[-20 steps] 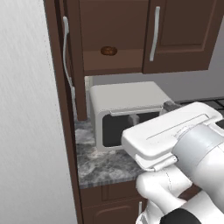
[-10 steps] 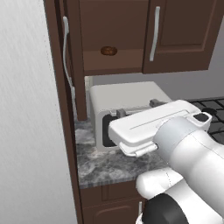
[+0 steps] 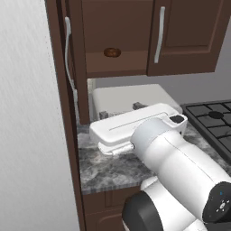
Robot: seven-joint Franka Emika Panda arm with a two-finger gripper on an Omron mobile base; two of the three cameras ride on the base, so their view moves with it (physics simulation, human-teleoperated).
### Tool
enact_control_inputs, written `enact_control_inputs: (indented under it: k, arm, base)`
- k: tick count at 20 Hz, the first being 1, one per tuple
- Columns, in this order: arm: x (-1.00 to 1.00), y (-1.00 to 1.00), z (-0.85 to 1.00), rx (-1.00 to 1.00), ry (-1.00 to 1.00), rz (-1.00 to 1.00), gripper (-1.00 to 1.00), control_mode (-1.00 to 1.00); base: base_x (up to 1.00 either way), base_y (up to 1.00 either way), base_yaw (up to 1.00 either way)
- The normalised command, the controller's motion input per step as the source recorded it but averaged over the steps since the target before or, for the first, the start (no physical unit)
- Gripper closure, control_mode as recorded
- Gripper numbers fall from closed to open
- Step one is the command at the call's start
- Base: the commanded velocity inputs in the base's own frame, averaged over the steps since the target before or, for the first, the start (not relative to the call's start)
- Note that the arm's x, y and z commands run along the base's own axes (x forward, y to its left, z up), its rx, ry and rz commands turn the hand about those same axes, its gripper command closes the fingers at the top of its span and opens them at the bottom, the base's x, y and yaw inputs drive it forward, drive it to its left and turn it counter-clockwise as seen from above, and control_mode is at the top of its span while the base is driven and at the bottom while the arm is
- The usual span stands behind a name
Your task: Pick the avocado and bread from the counter and place them on the plate. Then pick the jam from the cabinet and place it next to the plate. Lastly close the cabinet door.
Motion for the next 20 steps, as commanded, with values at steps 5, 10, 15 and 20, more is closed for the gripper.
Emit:
enact_control_inputs:
  k: [5, 10, 15, 20]
  arm:
    - [0.31, 0.07, 0.0, 0.03, 0.0, 0.0, -1.0, -1.0]
    - [0.29, 0.12, -0.03, 0.02, 0.0, 0.0, -1.0, -1.0]
    - [0.26, 0.16, -0.05, 0.01, 0.0, 0.0, -1.0, -1.0]
    - [0.25, 0.18, -0.05, 0.01, 0.0, 0.0, -1.0, -1.0]
  base:
    - [0.0, 0.0, 0.0]
    - [0.0, 0.0, 0.0]
    - [0.0, 0.0, 0.0]
    - [0.0, 0.0, 0.0]
